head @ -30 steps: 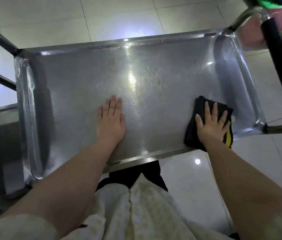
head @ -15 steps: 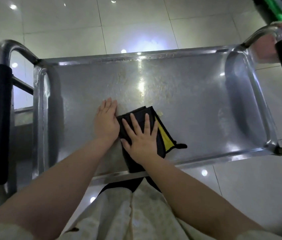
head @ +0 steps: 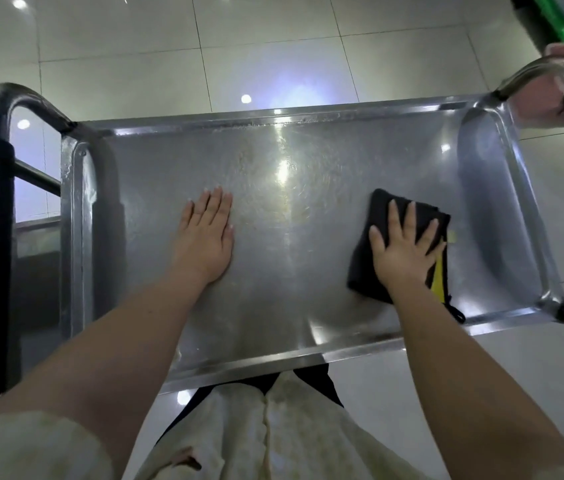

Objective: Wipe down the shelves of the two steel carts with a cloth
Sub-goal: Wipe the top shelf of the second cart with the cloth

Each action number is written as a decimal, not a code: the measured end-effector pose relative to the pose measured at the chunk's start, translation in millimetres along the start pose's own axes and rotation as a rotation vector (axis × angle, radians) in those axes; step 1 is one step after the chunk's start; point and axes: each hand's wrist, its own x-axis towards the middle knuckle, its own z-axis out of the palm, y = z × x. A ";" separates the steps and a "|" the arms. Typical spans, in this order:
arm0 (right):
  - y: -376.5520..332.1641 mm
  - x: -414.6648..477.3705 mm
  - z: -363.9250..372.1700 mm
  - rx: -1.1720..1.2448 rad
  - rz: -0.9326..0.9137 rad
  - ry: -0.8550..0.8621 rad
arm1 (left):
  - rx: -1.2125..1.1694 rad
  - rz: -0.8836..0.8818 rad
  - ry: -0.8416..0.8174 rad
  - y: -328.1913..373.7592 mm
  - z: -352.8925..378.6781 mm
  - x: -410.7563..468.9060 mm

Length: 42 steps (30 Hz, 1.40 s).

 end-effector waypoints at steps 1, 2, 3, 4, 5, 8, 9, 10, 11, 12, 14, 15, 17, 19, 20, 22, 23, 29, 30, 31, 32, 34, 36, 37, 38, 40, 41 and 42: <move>-4.6 7.0 -2.1 0.026 0.049 -0.001 | -0.009 0.000 -0.001 -0.2 0.2 -0.2; -13.6 10.6 -2.3 0.035 0.091 0.005 | -0.017 -0.001 0.000 -0.7 -0.2 -0.3; -26.4 11.4 -0.9 0.031 0.121 0.014 | -0.022 -0.004 0.002 -0.9 -0.3 -0.4; -42.9 9.7 1.8 0.019 0.129 0.024 | -0.024 -0.006 0.006 -1.2 -0.7 -0.6; -63.2 5.1 5.9 0.002 0.105 0.033 | -0.027 -0.007 0.010 -1.4 -1.4 -0.8; -139.7 -25.6 22.4 -0.046 -0.158 0.050 | -0.034 -0.007 0.018 -2.6 -2.0 -1.2; -165.6 -40.5 29.4 -0.066 -0.282 0.040 | -0.034 -0.009 0.016 -3.7 -1.9 -1.1; -187.3 -54.7 35.7 -0.093 -0.402 0.027 | -0.034 -0.016 0.009 -5.0 -1.8 -1.1; -202.8 -65.2 39.5 -0.114 -0.494 0.011 | -0.038 -0.032 0.002 -6.4 -1.8 -1.3; -210.6 -68.9 40.0 -0.123 -0.550 -0.002 | -0.047 -0.049 0.000 -7.7 -2.4 -1.5; -205.9 -58.0 34.7 -0.117 -0.601 -0.007 | -0.063 -0.055 0.021 -7.9 -4.2 -1.7; -196.1 -48.0 30.4 -0.112 -0.602 0.000 | -0.073 -0.047 0.037 -7.0 -5.1 -2.0; -167.2 -23.9 19.8 -0.105 -0.523 0.024 | -0.087 -0.036 0.054 -4.6 -6.3 -2.2; -128.9 4.8 6.7 -0.101 -0.357 0.042 | -0.087 -0.039 0.048 -4.0 -6.1 -1.5; -107.0 19.3 -1.1 -0.087 -0.263 0.039 | -0.085 -0.041 0.044 -4.1 -5.0 -1.2; -64.9 45.7 -18.3 -0.043 -0.093 0.029 | -0.074 -0.044 0.040 -4.7 -2.4 -0.6; -48.6 55.5 -25.5 -0.014 -0.016 0.013 | -0.068 -0.043 0.037 -4.5 -1.5 -0.5; -90.6 67.9 -26.0 0.089 0.248 0.017 | -0.094 -0.040 0.042 -6.0 -3.4 -0.2; -112.9 64.1 -21.2 0.076 0.197 0.026 | -0.094 -0.040 0.044 -6.6 -3.5 -0.6; -136.4 58.3 -15.1 0.047 0.113 0.038 | -0.089 -0.040 0.043 -7.0 -3.8 -0.7; -161.0 49.6 -7.9 0.013 0.004 0.049 | -0.083 -0.041 0.039 -7.2 -4.2 -1.0; -207.8 25.1 7.4 -0.037 -0.242 0.052 | -0.085 -0.043 0.039 -7.2 -5.0 -1.1; -240.1 1.4 19.3 -0.089 -0.483 0.018 | -0.104 -0.051 0.038 -7.0 -4.6 -1.2; -247.3 -3.8 21.9 -0.109 -0.564 -0.001 | -0.110 -0.058 0.031 -7.2 -3.9 -1.1; -248.5 -3.3 21.8 -0.118 -0.611 -0.016 | -0.115 -0.068 0.026 -7.2 -3.1 -1.4; -238.0 9.3 15.4 -0.102 -0.631 -0.015 | -0.117 -0.099 0.035 -5.4 -3.5 -0.4; -227.6 17.8 11.6 -0.089 -0.606 -0.006 | -0.117 -0.104 0.045 -3.8 -4.4 -0.4; -214.3 28.1 6.8 -0.080 -0.558 0.008 | -0.115 -0.104 0.052 -1.8 -6.0 -0.1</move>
